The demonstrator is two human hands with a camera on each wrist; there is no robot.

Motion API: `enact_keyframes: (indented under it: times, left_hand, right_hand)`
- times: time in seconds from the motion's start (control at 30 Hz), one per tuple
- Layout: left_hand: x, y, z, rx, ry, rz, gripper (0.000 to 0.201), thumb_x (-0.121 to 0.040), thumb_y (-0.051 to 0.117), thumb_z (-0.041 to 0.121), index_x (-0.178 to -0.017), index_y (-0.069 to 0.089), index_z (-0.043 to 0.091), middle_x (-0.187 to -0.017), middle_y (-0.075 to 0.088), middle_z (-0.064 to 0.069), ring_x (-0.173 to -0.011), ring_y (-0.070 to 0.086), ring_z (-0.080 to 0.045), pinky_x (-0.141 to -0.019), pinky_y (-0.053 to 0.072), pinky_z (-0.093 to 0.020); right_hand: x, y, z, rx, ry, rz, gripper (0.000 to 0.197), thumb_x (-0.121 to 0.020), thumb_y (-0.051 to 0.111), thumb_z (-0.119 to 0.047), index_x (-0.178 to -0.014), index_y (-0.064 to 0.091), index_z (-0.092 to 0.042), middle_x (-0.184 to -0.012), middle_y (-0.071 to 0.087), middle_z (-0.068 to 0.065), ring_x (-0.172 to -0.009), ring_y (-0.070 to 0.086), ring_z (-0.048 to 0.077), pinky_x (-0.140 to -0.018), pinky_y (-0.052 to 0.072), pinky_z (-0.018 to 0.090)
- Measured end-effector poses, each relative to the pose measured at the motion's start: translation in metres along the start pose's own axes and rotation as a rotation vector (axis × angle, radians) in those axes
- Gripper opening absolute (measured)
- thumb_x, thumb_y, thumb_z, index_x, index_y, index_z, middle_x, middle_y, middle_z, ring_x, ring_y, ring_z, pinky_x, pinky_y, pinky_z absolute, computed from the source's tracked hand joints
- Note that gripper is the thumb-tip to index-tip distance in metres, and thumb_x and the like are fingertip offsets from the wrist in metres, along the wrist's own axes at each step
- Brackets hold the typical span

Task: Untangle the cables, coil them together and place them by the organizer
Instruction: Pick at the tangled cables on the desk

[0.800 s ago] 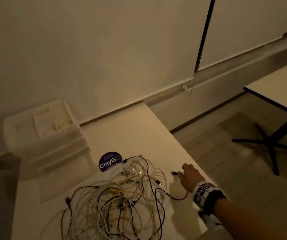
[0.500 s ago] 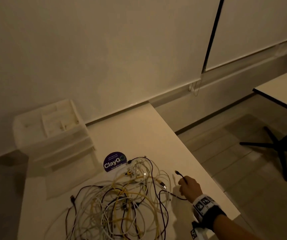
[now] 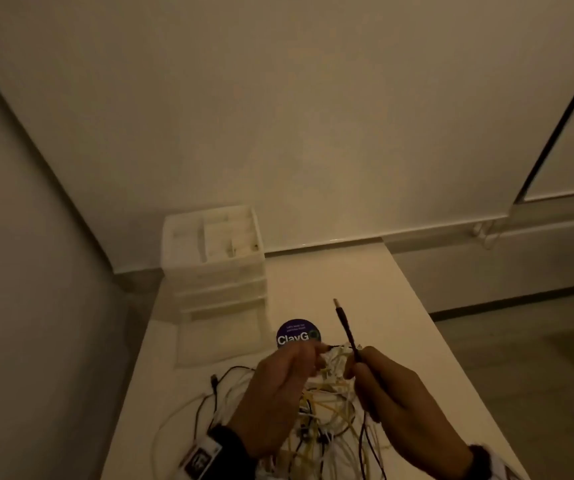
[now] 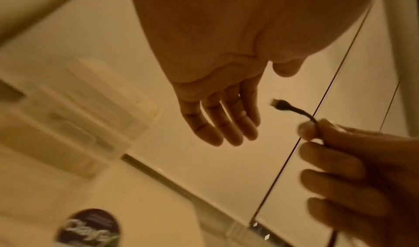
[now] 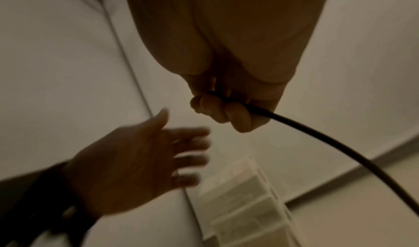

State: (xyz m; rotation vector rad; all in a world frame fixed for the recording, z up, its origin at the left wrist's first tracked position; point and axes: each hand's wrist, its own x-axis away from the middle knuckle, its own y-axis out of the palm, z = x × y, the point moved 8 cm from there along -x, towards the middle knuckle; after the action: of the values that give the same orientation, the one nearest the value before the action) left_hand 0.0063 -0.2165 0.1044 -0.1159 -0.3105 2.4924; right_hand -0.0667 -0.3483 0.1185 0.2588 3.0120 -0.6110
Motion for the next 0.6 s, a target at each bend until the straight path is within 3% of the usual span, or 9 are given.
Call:
enact_keyframes:
  times: [0.07,0.13,0.23,0.37,0.43,0.5,0.6]
  left_hand:
    - [-0.008,0.006,0.025,0.133,0.042,-0.03,0.04,-0.097,0.036,0.048,-0.112,0.065,0.023,-0.1,0.069,0.006,-0.092,0.064,-0.007,-0.075,0.047,-0.019]
    - [-0.005,0.012,0.04,0.223,0.092,-0.038,0.036,-0.101,0.037,0.037,-0.108,0.064,0.014,-0.099,0.069,-0.001,-0.093,0.066,-0.014,-0.074,0.049,-0.022]
    - [0.001,0.005,0.043,0.285,0.146,0.037,0.035,-0.101,0.036,0.034,-0.089,0.063,0.015,-0.091,0.068,-0.014,-0.084,0.064,-0.034,-0.072,0.052,-0.041]
    - [0.007,-0.025,0.042,0.449,0.18,0.16,0.036,-0.1,0.035,0.031,-0.083,0.05,0.003,-0.076,0.065,-0.018,-0.078,0.067,-0.036,-0.077,0.056,-0.043]
    - [0.006,-0.055,0.043,0.531,0.194,0.224,0.036,-0.101,0.036,0.031,-0.082,0.047,0.003,-0.062,0.052,-0.011,-0.058,0.059,-0.03,-0.064,0.054,-0.041]
    - [0.007,-0.091,0.049,0.584,0.228,0.282,0.035,-0.1,0.037,0.033,-0.081,0.045,0.005,-0.055,0.036,-0.001,-0.042,0.039,-0.017,-0.047,0.044,-0.032]
    - [0.012,-0.146,0.058,0.524,0.293,0.379,0.031,-0.097,0.037,0.033,-0.078,0.044,0.009,-0.053,0.026,0.004,-0.042,0.022,-0.01,-0.042,0.028,-0.023]
  right_hand:
    - [-0.002,0.019,-0.02,0.068,-0.086,-0.012,0.019,-0.097,0.042,-0.035,-0.093,0.059,-0.041,-0.069,0.059,-0.003,-0.057,0.051,0.008,-0.057,0.041,0.027]
    - [-0.004,0.032,-0.032,0.075,-0.12,0.006,0.023,-0.099,0.045,-0.025,-0.1,0.06,-0.043,-0.077,0.064,-0.01,-0.063,0.059,0.01,-0.058,0.046,0.024]
    - [-0.004,0.042,-0.04,0.106,-0.15,0.041,0.03,-0.098,0.047,-0.021,-0.088,0.056,-0.048,-0.073,0.063,-0.014,-0.061,0.058,0.007,-0.054,0.042,0.014]
    - [0.002,0.054,-0.035,0.193,-0.171,-0.046,0.019,-0.092,0.036,-0.042,-0.087,0.055,-0.042,-0.072,0.06,-0.022,-0.061,0.056,0.002,-0.056,0.037,0.01]
    - [0.003,0.058,-0.019,0.194,-0.142,-0.098,0.028,-0.091,0.036,-0.046,-0.085,0.059,-0.033,-0.07,0.059,-0.024,-0.061,0.057,0.002,-0.057,0.037,0.011]
    - [0.006,0.062,0.001,0.206,-0.103,-0.168,0.031,-0.093,0.037,-0.045,-0.084,0.061,-0.028,-0.068,0.059,-0.023,-0.062,0.057,0.002,-0.058,0.04,0.013]
    - [0.009,0.063,0.03,0.149,-0.034,-0.243,0.025,-0.096,0.042,-0.038,-0.083,0.062,-0.029,-0.067,0.057,-0.014,-0.06,0.052,0.005,-0.058,0.04,0.017]
